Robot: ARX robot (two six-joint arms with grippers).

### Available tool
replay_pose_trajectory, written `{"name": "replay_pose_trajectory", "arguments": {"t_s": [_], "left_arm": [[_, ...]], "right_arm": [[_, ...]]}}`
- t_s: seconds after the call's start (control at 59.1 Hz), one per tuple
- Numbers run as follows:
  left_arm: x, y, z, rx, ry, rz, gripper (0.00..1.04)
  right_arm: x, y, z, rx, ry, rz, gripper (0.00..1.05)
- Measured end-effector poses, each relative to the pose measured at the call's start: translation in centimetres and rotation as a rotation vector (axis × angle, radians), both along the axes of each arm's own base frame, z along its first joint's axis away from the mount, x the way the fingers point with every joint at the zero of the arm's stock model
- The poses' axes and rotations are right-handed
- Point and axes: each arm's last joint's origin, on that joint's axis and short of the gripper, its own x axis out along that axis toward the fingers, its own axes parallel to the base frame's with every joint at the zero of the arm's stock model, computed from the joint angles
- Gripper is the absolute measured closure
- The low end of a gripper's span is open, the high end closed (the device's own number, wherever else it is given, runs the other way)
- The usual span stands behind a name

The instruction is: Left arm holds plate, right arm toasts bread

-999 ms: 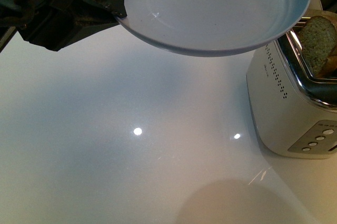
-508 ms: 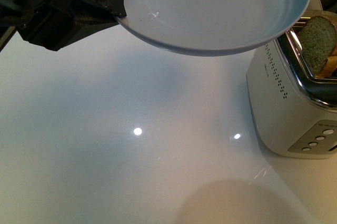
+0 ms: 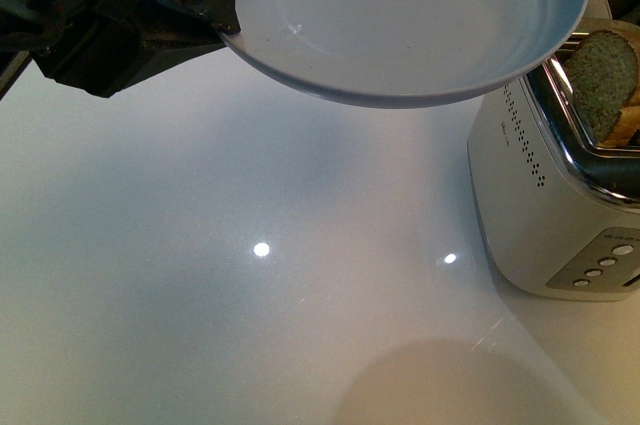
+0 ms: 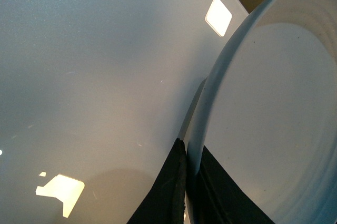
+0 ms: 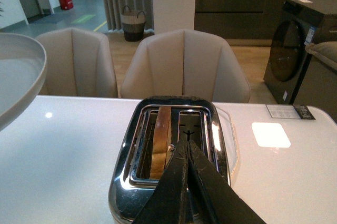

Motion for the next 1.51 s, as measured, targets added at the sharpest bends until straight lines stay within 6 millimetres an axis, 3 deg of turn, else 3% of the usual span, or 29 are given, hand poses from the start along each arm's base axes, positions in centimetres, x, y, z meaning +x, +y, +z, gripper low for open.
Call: {"name": "replay_pose_trajectory", "arguments": {"t_s": [0.779, 1.016, 1.389, 1.507], "left_arm": [[0.0, 0.0, 0.0, 0.0, 0.0, 0.0, 1.02], [0.0, 0.0, 0.0, 0.0, 0.0, 0.0, 1.02], [0.0, 0.0, 0.0, -0.001, 0.0, -0.001, 1.02], [0.6, -0.3, 0.7, -0.042, -0.152, 0.072, 1.02]], "right_arm": [[-2.9, 0.0, -0.3, 0.0, 0.008, 0.0, 1.03], [-3.0, 0.0, -0.2, 0.0, 0.001, -0.001, 1.03], [-3.0, 0.0, -0.2, 0.0, 0.0, -0.001, 0.45], [-3.0, 0.0, -0.2, 0.0, 0.0, 0.0, 0.26]]}}
